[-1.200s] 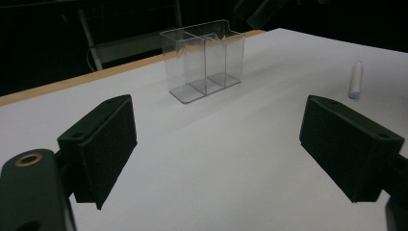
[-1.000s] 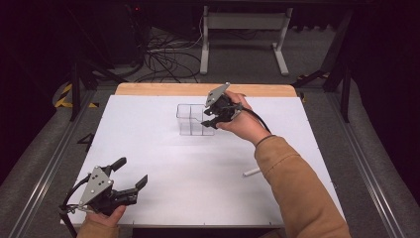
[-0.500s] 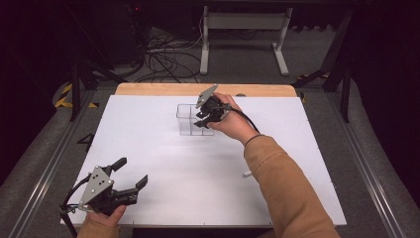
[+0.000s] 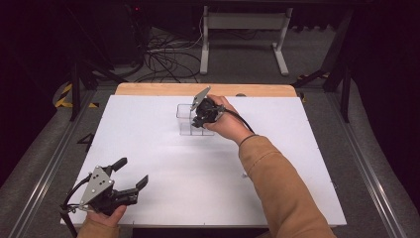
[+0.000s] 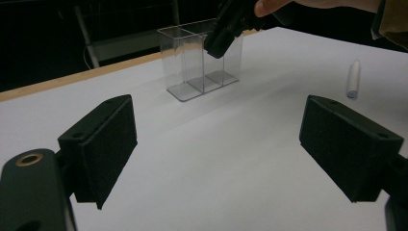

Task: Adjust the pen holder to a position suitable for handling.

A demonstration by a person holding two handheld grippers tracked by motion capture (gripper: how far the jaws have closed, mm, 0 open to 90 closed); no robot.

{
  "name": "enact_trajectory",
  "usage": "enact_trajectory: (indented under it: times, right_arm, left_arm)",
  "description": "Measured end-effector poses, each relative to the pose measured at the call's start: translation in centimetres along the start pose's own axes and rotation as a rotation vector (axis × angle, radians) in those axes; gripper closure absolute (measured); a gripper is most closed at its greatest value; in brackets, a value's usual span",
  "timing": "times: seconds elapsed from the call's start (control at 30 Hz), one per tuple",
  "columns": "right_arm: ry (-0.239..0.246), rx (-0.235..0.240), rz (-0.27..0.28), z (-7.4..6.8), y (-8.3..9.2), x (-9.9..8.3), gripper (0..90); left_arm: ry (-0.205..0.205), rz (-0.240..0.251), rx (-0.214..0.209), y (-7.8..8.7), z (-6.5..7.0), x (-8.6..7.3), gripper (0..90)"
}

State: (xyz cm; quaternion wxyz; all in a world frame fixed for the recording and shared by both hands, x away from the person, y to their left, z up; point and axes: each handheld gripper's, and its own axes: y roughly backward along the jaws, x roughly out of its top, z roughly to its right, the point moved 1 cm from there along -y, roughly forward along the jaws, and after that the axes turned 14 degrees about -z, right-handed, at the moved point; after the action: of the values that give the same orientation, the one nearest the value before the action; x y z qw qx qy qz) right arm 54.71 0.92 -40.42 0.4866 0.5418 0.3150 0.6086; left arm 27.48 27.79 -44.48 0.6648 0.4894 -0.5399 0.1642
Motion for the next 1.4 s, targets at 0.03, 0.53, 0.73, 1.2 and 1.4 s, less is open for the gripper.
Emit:
enact_trajectory:
  times: [0.03,0.53,0.73,1.2,1.4]
  right_arm:
    - [0.008,0.003,0.003,0.0,-0.1,0.0,78.9]
    - [0.061,0.029,-0.031,-1.0,0.8,0.1,88.7]
    - [0.097,0.057,0.015,-3.0,3.2,-0.1,88.6]
    - [0.108,0.131,-0.004,-8.8,5.1,-2.8,88.6]
    - [0.11,0.152,-0.008,-9.9,4.8,-3.6,88.6]
  left_arm:
    - [0.0,0.0,0.0,0.0,0.0,0.0,13.7]
    - [-0.001,0.0,-0.006,-0.1,0.1,0.0,13.7]
    - [-0.001,0.001,-0.004,-0.1,0.1,0.0,13.7]
    - [-0.002,-0.001,-0.003,-0.2,0.4,0.1,13.7]
    - [-0.004,0.0,0.0,-0.2,0.4,0.1,13.8]
